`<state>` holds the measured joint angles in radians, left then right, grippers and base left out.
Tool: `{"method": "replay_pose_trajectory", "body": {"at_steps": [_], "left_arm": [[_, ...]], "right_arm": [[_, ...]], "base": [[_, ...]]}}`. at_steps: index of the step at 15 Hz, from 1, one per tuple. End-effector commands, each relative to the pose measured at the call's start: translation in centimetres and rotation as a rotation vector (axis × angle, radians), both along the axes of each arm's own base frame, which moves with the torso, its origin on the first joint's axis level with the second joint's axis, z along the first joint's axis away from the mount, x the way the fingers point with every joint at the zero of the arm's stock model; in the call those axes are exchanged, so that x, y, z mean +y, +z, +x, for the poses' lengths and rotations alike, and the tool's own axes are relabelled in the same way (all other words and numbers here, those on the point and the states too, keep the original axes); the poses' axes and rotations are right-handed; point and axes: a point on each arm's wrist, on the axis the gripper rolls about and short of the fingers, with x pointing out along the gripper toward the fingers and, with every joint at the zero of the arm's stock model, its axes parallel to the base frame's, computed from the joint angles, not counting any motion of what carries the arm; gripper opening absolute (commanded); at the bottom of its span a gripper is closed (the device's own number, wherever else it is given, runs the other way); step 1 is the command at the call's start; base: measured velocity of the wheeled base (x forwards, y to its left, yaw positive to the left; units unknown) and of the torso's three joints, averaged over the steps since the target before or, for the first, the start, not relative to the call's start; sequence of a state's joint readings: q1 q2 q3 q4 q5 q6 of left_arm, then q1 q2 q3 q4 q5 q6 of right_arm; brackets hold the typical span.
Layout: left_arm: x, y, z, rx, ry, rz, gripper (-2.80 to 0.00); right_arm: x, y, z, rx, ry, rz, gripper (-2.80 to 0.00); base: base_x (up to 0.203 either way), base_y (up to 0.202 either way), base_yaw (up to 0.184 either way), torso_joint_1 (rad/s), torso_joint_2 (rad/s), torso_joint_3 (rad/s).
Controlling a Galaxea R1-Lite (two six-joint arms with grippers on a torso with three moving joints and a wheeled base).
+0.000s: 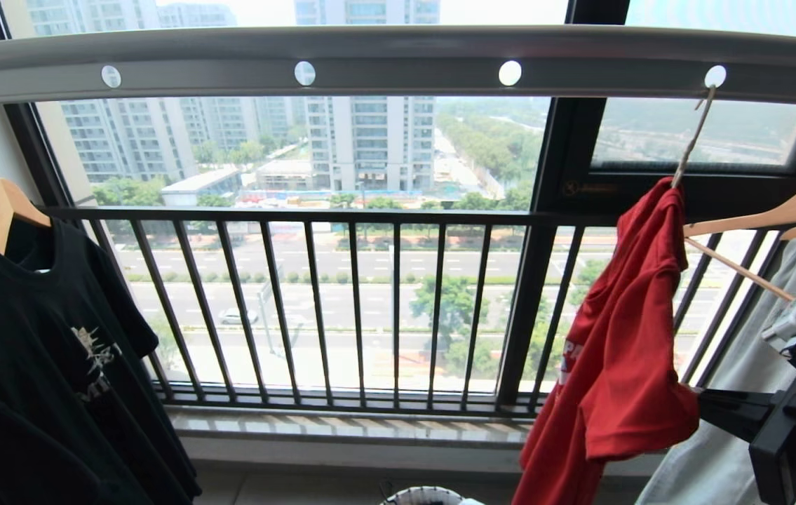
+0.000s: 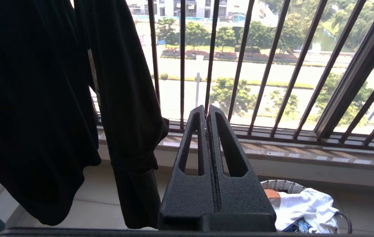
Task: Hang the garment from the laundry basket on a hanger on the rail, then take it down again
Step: Take the clothes off the clothes rack
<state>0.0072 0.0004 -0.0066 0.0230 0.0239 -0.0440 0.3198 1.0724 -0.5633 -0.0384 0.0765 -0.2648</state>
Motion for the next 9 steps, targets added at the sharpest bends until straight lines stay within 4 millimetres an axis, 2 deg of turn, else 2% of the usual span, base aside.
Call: {"method": "replay_pose_trajectory", "body": {"at_steps": [1, 6, 9], "left_arm": [[0.0, 0.0, 0.0, 0.000, 0.001, 0.000, -2.80], [0.0, 0.0, 0.0, 0.000, 0.001, 0.000, -2.80], [0.0, 0.0, 0.0, 0.000, 0.001, 0.000, -2.80]], "right_arm": [[-0.3, 0.3, -0.7, -0.027, -0.002, 0.008, -2.80], [-1.0, -0.9, -2.7, -0.031, -0.023, 0.001, -2.80], [-1.7, -1.3, -3.2, -0.046, -0.099, -0.021, -2.80]], "base": [[0.000, 0.000, 0.000, 0.000, 0.00, 0.000], [0.000, 0.000, 0.000, 0.000, 0.00, 0.000], [0.000, 0.000, 0.000, 0.000, 0.00, 0.000]]}}
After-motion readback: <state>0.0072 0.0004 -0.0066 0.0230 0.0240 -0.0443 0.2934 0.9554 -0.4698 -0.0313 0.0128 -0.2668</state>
